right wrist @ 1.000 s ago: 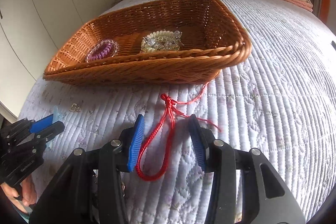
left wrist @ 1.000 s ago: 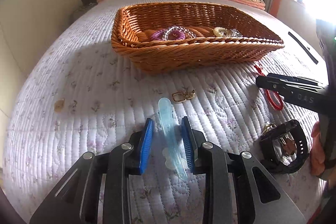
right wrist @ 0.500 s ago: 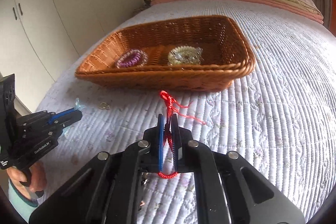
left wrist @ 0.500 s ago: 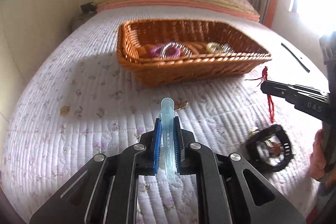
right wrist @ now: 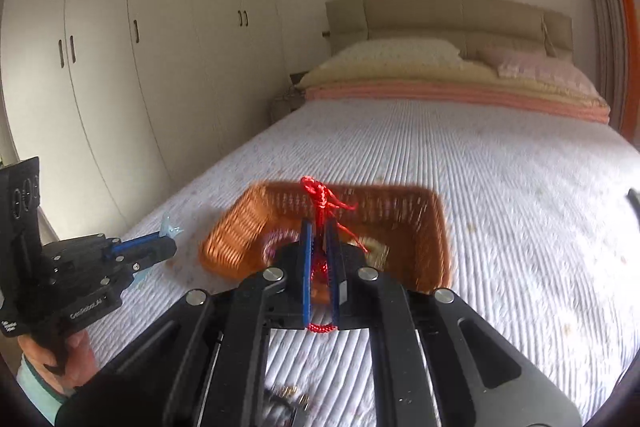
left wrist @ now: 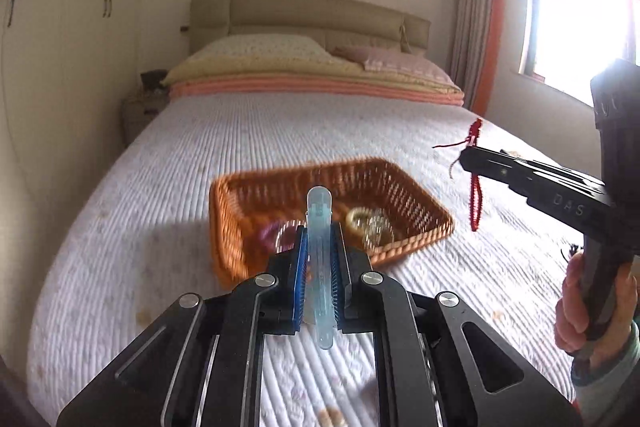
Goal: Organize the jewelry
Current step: 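Carry the blue clip and red string into the basket and open both tools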
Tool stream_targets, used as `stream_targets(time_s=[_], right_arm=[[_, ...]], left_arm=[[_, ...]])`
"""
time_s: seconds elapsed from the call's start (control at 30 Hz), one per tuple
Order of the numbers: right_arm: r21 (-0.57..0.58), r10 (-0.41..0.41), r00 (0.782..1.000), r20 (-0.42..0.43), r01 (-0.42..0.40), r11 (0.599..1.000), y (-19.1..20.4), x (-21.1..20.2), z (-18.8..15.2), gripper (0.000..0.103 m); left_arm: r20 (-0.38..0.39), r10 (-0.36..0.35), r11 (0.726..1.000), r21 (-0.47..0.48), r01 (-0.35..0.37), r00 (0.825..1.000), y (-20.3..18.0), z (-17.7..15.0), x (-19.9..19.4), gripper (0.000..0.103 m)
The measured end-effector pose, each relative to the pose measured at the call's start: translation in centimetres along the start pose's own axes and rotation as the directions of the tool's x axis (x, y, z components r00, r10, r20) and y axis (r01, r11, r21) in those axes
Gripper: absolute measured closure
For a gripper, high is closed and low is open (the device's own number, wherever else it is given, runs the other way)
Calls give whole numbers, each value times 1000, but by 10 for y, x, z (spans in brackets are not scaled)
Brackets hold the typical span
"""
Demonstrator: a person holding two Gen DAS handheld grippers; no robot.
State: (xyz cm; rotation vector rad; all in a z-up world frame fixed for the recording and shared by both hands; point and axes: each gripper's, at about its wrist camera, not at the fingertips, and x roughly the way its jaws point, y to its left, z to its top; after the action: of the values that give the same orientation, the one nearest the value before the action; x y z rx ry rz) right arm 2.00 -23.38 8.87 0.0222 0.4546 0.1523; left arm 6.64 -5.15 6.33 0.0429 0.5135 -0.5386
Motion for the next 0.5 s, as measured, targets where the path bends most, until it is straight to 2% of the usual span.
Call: stream_targets(time_s=[0.1,0.2,0.37,0.5], right_arm=[[-11,-13,1000,10,13,1000,-4,17,21,98],[-16,-22,1000,-8,22,1000,-10,41,30,98],[-2,-39,996,-82,39,999,-20,89,31,98],[21,-51,985,-165,55,998,-27,133,20,98]], left_arm=[[18,-11,1000,-1,11,1000,2,19,18,94],[5,-30,999,-21,30,1000,10,27,49,94],[-66,-33,997,-71,28,997,26,24,105,94],[-117,-28,997,-77,19,993,36,19,132,94]])
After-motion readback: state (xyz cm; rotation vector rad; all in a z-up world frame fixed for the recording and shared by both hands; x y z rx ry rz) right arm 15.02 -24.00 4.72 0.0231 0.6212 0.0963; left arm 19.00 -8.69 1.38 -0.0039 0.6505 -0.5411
